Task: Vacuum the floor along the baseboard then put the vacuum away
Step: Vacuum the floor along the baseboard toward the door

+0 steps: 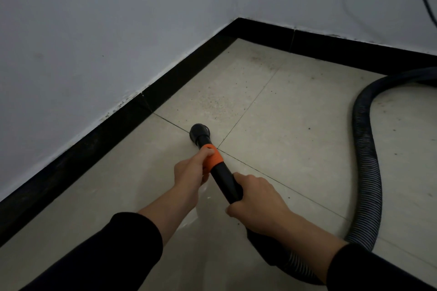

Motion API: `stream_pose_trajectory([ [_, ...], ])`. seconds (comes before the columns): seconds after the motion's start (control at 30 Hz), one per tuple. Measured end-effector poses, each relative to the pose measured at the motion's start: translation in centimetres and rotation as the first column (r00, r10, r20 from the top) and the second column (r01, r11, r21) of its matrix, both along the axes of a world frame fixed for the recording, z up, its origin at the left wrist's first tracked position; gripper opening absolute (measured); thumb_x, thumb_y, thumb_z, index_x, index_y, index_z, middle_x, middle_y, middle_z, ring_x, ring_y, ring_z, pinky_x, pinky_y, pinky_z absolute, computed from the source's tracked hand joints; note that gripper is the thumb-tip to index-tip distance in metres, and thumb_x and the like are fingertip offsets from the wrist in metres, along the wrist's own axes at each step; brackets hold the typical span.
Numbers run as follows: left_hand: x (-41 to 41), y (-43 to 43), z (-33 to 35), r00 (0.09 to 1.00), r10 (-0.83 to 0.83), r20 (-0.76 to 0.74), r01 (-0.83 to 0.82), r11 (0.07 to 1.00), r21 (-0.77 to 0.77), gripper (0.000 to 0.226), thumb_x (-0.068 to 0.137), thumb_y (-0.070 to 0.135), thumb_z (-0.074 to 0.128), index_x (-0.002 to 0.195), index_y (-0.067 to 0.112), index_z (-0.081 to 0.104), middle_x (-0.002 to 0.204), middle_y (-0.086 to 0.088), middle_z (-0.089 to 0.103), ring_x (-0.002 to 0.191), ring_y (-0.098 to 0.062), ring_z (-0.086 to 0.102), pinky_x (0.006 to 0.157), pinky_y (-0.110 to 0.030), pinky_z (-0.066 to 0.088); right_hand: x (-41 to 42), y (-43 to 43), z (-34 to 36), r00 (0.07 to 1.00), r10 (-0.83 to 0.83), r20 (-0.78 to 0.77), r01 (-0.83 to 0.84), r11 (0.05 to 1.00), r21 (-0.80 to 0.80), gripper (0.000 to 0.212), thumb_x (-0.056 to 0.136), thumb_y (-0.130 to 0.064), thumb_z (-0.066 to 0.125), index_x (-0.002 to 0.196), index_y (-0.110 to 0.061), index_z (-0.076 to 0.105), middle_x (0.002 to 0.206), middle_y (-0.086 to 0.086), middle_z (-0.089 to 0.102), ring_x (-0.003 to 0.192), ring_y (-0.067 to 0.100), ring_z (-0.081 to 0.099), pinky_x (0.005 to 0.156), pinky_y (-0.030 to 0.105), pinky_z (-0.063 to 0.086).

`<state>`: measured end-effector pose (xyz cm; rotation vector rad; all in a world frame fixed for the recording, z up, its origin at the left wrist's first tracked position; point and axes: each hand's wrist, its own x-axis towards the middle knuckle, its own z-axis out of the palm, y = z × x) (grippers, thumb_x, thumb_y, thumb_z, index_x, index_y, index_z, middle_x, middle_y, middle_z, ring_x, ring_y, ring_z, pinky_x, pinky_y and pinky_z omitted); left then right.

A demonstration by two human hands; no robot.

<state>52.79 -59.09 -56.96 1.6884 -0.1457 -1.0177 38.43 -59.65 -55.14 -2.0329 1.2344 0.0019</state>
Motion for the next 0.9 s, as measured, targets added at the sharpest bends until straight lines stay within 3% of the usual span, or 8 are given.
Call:
stream_pose_trajectory([
  [0.13,-0.4,-0.4,0.0,1.000,-0.014,0.001,0.014,1.000,-0.005,0.022,0.078,0.027,0.076,0.084,0.010,0.063,0.088,-0.011,0.065,0.078,-0.018,0.061,0.069,-0.029,0.051,-0.4,-0.2,-0.1,1.000,-0.012,0.008,0.012,1.000,-0.002,0.027,0.074,-0.024,0.065,0.098,-0.023,0.053,0.080,-0.002,0.059,0.070,0.016,0.061,0.059,0.027,0.051],
  [0.27,-0.3,-0.9,0.0,1.000,-0.013,0.011,0.013,1.000,-0.011,0.021,0.077,0.027,0.076,0.083,0.011,0.063,0.087,-0.010,0.064,0.078,-0.018,0.060,0.073,-0.031,0.052,-0.2,-0.4,-0.1,0.999,-0.007,0.042,0.007,1.000,-0.006,0.027,0.077,-0.023,0.066,0.098,-0.025,0.050,0.080,-0.003,0.057,0.069,0.014,0.058,0.056,0.023,0.046],
  [0.43,0.7,-1.5,-0.3,1.000,0.004,0.013,-0.004,1.000,-0.027,0.023,0.077,0.028,0.077,0.085,0.011,0.064,0.094,-0.012,0.066,0.084,-0.021,0.062,0.072,-0.030,0.052,0.6,-0.9,-0.8,0.996,0.002,0.090,0.001,1.000,-0.025,0.029,0.077,-0.029,0.068,0.098,-0.027,0.048,0.081,-0.003,0.058,0.072,0.015,0.060,0.065,0.030,0.054],
  [0.57,1.7,-2.0,-0.4,1.000,0.017,0.018,-0.016,0.999,-0.033,0.022,0.078,0.028,0.076,0.085,0.011,0.064,0.095,-0.012,0.065,0.088,-0.023,0.062,0.080,-0.034,0.053,1.7,-1.7,-1.1,0.994,0.009,0.109,-0.005,1.000,-0.031,0.027,0.074,-0.030,0.067,0.094,-0.026,0.049,0.079,-0.002,0.059,0.071,0.018,0.060,0.068,0.037,0.056],
  [0.9,4.9,-3.2,-1.3,0.999,0.052,0.011,-0.052,0.997,-0.055,0.026,0.078,0.027,0.076,0.094,0.010,0.064,0.099,-0.012,0.065,0.087,-0.022,0.064,0.084,-0.038,0.054,5.3,-3.1,-2.0,0.989,0.019,0.145,-0.017,1.000,-0.017,0.031,0.073,-0.029,0.068,0.098,-0.027,0.050,0.082,-0.002,0.060,0.073,0.017,0.061,0.070,0.037,0.056],
])
